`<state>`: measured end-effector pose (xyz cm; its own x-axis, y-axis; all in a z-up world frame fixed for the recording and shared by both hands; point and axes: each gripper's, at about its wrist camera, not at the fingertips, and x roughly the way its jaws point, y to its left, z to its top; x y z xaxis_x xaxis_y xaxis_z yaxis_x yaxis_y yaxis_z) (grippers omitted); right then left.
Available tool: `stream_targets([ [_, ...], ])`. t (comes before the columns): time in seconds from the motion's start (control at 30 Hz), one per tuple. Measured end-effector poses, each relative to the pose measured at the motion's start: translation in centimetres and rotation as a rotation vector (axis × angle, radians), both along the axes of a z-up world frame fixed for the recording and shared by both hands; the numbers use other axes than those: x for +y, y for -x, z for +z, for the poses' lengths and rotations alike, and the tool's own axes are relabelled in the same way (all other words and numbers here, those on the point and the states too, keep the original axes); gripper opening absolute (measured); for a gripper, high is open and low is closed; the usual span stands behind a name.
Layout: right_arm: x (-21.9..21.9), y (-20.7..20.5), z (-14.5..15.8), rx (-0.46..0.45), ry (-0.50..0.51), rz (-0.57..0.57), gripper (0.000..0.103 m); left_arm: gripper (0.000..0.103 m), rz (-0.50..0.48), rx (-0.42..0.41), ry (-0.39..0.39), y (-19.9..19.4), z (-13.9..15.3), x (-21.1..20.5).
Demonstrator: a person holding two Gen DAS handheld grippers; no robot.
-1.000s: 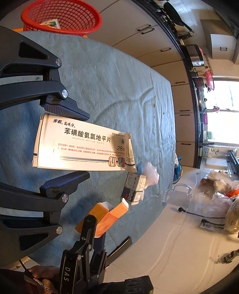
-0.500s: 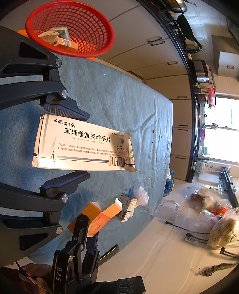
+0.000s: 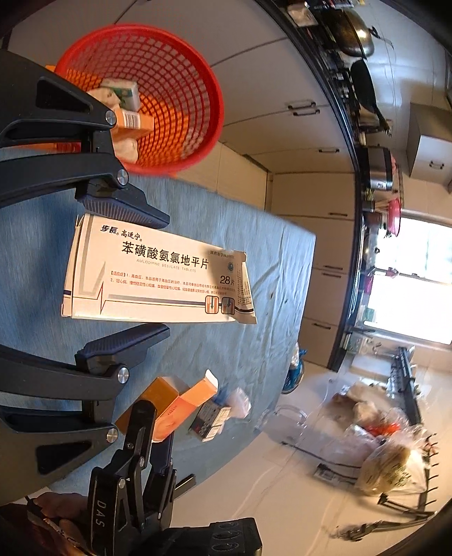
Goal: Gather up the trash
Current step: 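Carry the white medicine box and tissue box with both tools over the basket, then open both tools to drop the two boxes into the red basket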
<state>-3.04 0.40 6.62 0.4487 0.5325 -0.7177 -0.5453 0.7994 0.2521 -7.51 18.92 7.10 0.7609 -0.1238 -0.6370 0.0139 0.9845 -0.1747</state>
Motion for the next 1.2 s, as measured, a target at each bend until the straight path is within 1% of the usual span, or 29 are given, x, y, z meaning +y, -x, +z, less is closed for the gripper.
stream_targets([
  [0.3, 5.4, 0.0, 0.8, 0.008, -0.012, 0.085, 0.054, 0.056, 0.122, -0.035, 0.022, 2.3, 1.2, 6.2],
  [0.5, 9.2, -0.1, 1.3, 0.017, -0.016, 0.139, 0.054, 0.056, 0.206, -0.038, 0.035, 3.7, 0.9, 10.3],
  [0.63, 11.5, -0.3, 1.5, 0.028, -0.031, 0.167, 0.054, 0.056, 0.252, -0.026, 0.046, 4.4, 0.1, 12.8],
  [1.0, 17.7, -2.4, 0.2, 0.17, -0.133, 0.224, 0.054, 0.056, 0.324, 0.039, 0.079, 4.3, -2.9, 16.6],
  [1.2, 20.6, -3.7, -1.0, 0.227, -0.145, 0.223, 0.054, 0.056, 0.344, 0.06, 0.094, 4.0, -4.0, 17.6],
])
